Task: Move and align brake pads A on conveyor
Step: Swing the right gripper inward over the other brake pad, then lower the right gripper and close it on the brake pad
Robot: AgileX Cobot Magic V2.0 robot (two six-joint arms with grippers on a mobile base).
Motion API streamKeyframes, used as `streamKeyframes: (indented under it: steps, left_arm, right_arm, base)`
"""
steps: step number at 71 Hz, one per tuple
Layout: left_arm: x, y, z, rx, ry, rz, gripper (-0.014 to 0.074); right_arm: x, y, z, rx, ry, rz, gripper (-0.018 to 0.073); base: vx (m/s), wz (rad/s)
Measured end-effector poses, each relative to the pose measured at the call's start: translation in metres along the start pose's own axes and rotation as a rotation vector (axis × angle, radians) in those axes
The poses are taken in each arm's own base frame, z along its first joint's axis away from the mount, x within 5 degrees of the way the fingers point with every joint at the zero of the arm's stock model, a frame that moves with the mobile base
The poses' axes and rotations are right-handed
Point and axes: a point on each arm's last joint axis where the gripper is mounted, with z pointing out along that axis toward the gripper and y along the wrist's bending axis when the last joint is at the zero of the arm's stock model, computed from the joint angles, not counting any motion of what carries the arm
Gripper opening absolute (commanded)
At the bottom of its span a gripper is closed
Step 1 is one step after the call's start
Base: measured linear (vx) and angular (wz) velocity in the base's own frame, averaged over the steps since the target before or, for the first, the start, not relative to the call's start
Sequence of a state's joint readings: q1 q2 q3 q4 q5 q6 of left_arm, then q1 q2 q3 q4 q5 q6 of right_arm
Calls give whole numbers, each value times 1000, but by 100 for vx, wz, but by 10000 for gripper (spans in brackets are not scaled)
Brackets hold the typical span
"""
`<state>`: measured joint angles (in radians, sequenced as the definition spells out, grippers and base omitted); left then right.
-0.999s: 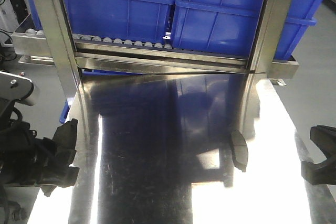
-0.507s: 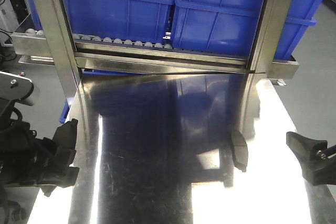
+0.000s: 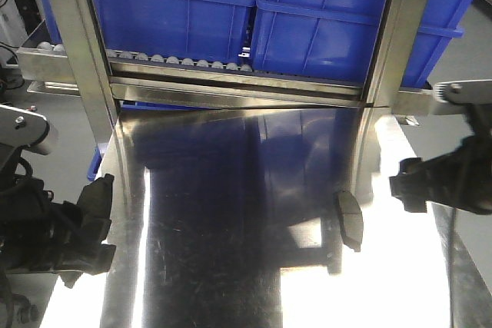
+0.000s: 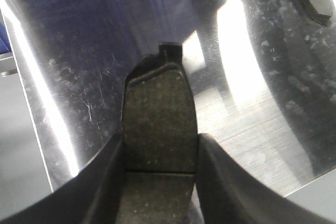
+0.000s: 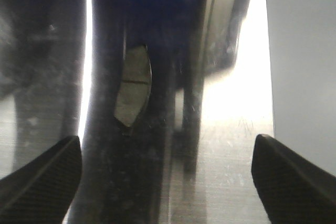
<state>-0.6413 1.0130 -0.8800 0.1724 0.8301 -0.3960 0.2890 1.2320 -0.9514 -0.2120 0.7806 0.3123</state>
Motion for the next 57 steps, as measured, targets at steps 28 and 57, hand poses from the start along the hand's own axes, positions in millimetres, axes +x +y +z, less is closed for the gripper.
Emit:
streamKeyframes:
  steps: [28,57]
  left_arm:
    - [0,0,0,0,0,0,83]
    - [0,0,0,0,1,0,83]
  right_arm:
    - [-31,25,107,13,279,16,589]
    - [-20,38,181,4,441,-4,589]
  base:
    - [0,0]
    - [0,0]
